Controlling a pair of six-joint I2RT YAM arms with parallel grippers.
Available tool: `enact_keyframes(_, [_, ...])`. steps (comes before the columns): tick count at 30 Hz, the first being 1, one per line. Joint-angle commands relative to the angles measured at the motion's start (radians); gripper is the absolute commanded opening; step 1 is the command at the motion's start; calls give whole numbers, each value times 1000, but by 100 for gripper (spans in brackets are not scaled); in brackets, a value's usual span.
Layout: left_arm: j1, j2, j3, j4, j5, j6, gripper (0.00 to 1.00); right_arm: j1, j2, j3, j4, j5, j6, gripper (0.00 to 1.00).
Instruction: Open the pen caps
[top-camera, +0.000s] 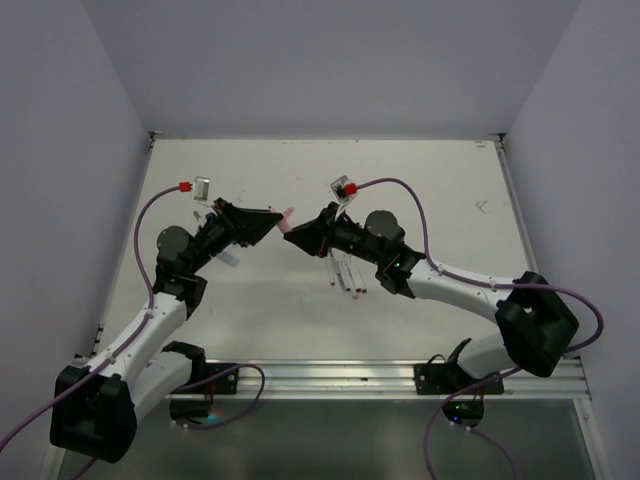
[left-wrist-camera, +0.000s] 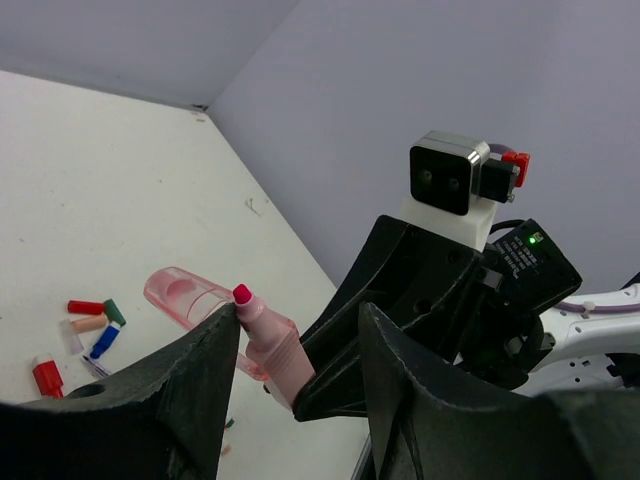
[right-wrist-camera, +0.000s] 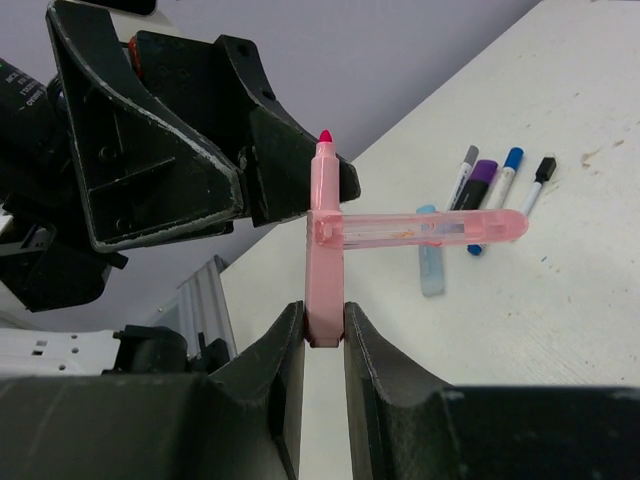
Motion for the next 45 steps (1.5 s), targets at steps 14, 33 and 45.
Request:
enact_keyframes(14, [6,-11,-8,111,-9,-11,33,-4,31,56,88,-62,34,13])
enact_keyframes(33, [6,-70,-20,79,-69,90,0,-20,10,33,48,-121,11,34])
enact_keyframes(45, [6,-80,15,3,-45,169,0,-30,-92,182,-318,-101,-386,81])
